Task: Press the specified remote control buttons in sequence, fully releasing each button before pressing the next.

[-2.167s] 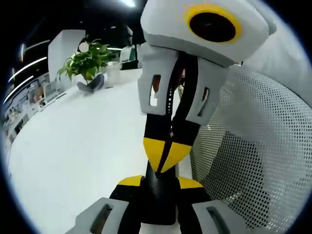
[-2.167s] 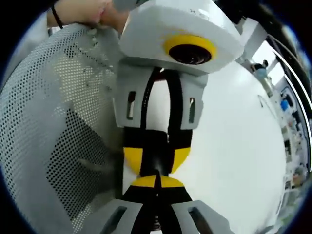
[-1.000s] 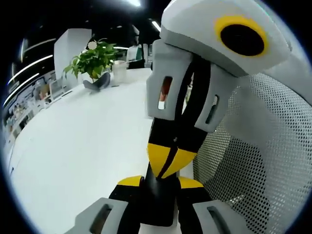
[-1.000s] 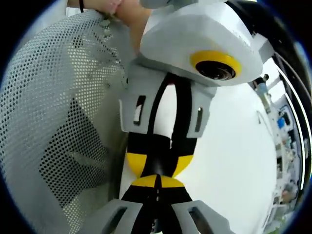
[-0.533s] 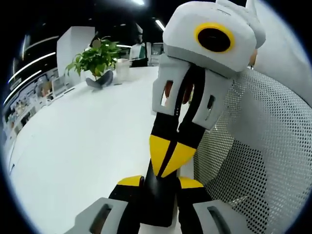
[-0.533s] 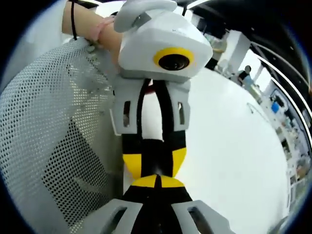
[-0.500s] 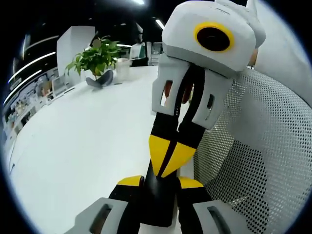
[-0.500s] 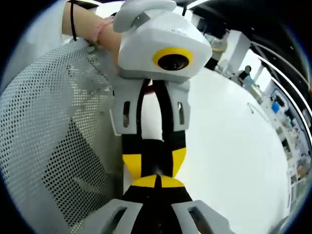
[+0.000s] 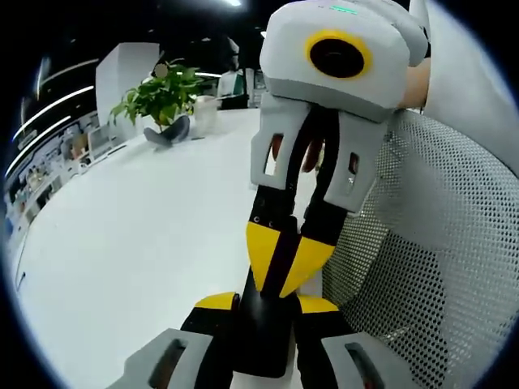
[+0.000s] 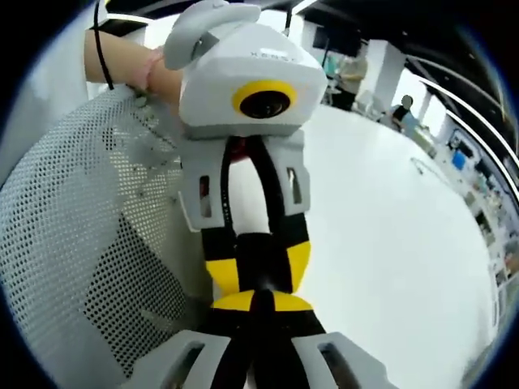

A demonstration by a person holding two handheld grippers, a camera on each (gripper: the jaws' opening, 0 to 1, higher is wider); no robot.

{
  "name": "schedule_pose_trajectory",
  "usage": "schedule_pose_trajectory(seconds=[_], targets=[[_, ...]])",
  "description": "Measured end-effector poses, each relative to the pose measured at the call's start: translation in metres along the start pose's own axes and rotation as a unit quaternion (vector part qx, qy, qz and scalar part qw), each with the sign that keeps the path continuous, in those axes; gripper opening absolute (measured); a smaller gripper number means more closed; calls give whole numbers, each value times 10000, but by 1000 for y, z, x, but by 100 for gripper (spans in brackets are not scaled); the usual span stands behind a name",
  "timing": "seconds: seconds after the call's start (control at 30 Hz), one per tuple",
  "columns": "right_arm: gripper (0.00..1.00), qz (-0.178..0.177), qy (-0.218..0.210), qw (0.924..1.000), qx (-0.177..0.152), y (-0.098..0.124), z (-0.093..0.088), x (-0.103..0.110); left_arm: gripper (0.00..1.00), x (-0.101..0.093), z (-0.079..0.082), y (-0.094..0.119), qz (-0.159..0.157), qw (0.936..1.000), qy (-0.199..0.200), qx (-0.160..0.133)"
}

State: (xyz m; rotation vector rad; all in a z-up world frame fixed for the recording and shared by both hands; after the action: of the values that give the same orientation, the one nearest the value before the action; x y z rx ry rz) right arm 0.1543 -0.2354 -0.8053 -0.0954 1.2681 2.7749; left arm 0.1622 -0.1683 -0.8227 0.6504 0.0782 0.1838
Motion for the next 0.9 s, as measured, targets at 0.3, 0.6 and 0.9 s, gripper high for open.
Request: schedule_pose_trajectory(seconds=[0.3,0.6,0.9], targets=[[13,64,-218,9997,19,7,-10,-5,26,0,0,0,-10,10000,-10,-17],[21,30,-340,9993,176,9,-22,-8,26,0,0,0,-7,10000,0,-18],[22,215,-262,9993,176,8,-28,-10,26,0,0,0,-6,10000,1,-12]])
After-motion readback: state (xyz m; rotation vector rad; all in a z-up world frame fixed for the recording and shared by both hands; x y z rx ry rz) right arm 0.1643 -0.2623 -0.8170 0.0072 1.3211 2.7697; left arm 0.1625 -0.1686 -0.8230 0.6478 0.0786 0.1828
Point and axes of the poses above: the point that each gripper's makers call its tool centre point, and the gripper's own axes: y roughly backward along the fingers, x roughly to its left, z roughly out of its top, the point moved 6 cm from there along y, roughly backward along the fingers, and after that the axes turned 2 degrees about -x, right-handed, at the moved point
